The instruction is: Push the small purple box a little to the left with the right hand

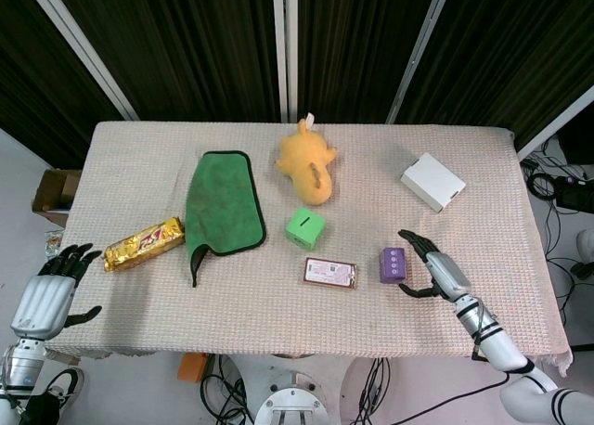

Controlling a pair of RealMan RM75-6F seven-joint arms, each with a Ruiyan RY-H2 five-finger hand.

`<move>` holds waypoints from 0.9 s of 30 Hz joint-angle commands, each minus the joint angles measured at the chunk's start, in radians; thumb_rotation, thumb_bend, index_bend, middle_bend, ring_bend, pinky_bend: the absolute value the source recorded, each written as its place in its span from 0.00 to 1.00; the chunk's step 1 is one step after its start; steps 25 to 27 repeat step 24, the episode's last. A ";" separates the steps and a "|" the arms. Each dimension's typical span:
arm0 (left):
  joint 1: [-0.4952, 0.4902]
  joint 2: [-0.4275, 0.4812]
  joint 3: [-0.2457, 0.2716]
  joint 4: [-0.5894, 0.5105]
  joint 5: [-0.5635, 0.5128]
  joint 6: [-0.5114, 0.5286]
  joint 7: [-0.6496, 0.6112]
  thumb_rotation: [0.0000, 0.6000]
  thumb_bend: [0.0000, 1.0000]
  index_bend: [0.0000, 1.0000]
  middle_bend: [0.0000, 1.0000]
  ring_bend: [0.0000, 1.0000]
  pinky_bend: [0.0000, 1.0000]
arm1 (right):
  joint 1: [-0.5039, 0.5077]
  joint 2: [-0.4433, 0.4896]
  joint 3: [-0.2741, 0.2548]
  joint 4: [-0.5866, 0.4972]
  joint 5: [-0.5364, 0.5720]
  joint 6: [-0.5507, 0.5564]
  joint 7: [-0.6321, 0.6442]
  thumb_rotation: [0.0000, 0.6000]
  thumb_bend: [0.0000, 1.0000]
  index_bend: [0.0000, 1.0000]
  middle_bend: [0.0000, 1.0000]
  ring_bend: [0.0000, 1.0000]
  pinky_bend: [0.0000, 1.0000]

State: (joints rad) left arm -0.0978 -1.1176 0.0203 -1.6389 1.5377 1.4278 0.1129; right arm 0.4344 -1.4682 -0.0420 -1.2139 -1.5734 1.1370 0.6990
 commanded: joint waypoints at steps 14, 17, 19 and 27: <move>0.012 0.018 -0.006 -0.024 0.004 0.033 0.002 1.00 0.13 0.17 0.11 0.08 0.23 | -0.317 0.300 -0.011 -0.360 0.014 0.479 -0.909 1.00 0.06 0.00 0.00 0.00 0.00; 0.012 0.017 -0.007 -0.022 0.008 0.036 0.000 1.00 0.13 0.17 0.11 0.08 0.23 | -0.380 0.303 -0.002 -0.347 0.043 0.549 -0.849 1.00 0.09 0.00 0.00 0.00 0.00; 0.011 0.019 -0.006 -0.021 0.009 0.034 0.000 1.00 0.13 0.17 0.11 0.08 0.23 | -0.395 0.310 -0.007 -0.314 0.043 0.545 -0.697 1.00 0.12 0.00 0.00 0.00 0.00; 0.012 0.019 -0.006 -0.021 0.013 0.037 -0.003 1.00 0.13 0.17 0.11 0.08 0.23 | -0.408 0.311 0.001 -0.254 0.076 0.502 -0.607 1.00 0.13 0.00 0.00 0.00 0.00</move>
